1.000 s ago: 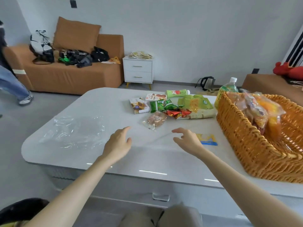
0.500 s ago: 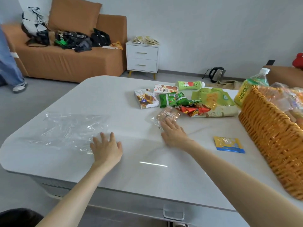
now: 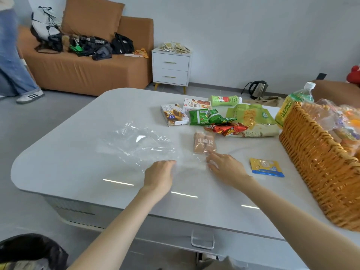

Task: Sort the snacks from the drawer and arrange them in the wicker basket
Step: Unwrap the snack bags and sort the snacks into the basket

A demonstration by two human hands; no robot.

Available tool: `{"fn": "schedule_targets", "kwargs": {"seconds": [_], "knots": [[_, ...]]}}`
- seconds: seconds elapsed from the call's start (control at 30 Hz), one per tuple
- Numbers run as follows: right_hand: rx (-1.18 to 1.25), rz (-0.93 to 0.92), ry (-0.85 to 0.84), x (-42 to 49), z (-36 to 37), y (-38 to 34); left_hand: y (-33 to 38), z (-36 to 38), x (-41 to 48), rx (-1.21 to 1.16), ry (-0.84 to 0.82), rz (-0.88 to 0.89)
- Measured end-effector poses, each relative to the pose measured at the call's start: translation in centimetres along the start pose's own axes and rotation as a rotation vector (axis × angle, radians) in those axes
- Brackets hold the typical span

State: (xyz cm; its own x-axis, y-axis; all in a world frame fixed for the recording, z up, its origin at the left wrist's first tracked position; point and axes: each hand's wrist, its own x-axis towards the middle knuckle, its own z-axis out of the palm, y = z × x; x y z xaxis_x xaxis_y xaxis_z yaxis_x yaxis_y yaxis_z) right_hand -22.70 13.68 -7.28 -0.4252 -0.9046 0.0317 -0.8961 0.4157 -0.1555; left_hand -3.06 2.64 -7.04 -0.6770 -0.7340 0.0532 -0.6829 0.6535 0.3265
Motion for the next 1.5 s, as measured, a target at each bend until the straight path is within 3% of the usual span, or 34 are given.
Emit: {"fn": "schedule_targets", "kwargs": {"seconds": [0.17, 0.3, 0.43, 0.5, 0.73, 0.83, 0.97, 1.1, 1.17, 1.33, 1.5], "knots": [[-0.130, 0.073, 0.027, -3.8, -1.6, 3.1, 3.8, 0.5, -0.2, -0.185, -0.049, 0.106], [-0.302, 0.156, 0.143, -4.2, -3.5, 3.6, 4.4, 0.7, 1.6, -0.119, 0.118, 0.072], [-0.063, 0.083, 0.010, -2.5, -2.5, 2.6, 3.6, 0.6, 3.6, 0.031, -0.133, -0.156], [-0.158, 0.092, -0.034, -1.8, -1.3, 2.5, 3.1, 1.0, 4.4, 0.068, -0.230, -0.178], [-0.190, 0.309, 0.094, 2.2, -3.0, 5.2, 2.9, 3.0, 6.4, 0.061, -0.195, -0.036], [-0.119, 0.271, 0.155, 5.0, -4.4, 6.2, 3.7, 3.2, 7.9, 0.026, -0.155, 0.044], [-0.148, 0.213, 0.043, 9.4, -4.2, 7.0, 4.4, 3.4, 10.3, 0.019, -0.040, 0.095], [-0.208, 0.186, -0.014, 12.8, -2.2, 7.6, 3.7, 3.7, 12.2, 0.069, -0.154, 0.056], [-0.238, 0.173, 0.042, 13.5, -1.3, 8.1, 3.0, 4.2, 12.3, 0.083, -0.201, 0.030], [-0.281, -0.001, 0.276, 12.7, -1.2, 8.5, 1.9, 4.7, 11.7, 0.048, -0.103, 0.056], [-0.249, -0.020, 0.257, 10.4, -2.9, 7.5, 2.7, 3.3, 9.7, -0.124, -0.004, 0.067]]}}
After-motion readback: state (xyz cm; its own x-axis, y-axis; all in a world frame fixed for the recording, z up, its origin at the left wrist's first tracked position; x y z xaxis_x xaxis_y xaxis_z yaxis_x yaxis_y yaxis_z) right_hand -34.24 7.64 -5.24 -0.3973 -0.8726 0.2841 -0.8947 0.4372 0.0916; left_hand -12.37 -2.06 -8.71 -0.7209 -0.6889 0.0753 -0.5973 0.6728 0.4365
